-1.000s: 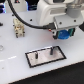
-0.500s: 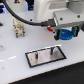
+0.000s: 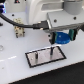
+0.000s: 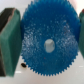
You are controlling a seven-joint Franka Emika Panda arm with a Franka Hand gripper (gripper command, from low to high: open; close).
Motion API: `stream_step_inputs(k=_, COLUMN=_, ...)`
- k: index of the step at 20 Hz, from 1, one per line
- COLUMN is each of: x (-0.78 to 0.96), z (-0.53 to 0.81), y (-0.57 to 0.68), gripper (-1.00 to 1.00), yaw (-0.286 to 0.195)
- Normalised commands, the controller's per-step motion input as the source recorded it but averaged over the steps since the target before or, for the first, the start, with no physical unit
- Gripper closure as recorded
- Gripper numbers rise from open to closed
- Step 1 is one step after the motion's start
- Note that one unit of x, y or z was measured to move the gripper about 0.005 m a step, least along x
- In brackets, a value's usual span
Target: Insert the blue gear onto the right peg, followed by the red gear
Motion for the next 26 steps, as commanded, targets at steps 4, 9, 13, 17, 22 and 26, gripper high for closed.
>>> stream_step_inputs(k=4, x=0.3, z=-0.04, y=-0.28, gripper=1.0, yaw=0.0)
stream_step_inputs(k=9, x=0.13, z=-0.09, y=-0.34, gripper=1.0, yaw=0.0)
stream_step_inputs(k=13, x=0.12, z=-0.09, y=-0.33, gripper=1.0, yaw=0.0)
stream_step_inputs(k=17, x=0.17, z=-0.17, y=-0.03, gripper=1.0, yaw=0.0)
stream_step_inputs(k=22, x=0.34, z=-0.13, y=0.13, gripper=1.0, yaw=0.0)
stream_step_inputs(k=26, x=0.35, z=0.3, y=0.19, gripper=1.0, yaw=0.0)
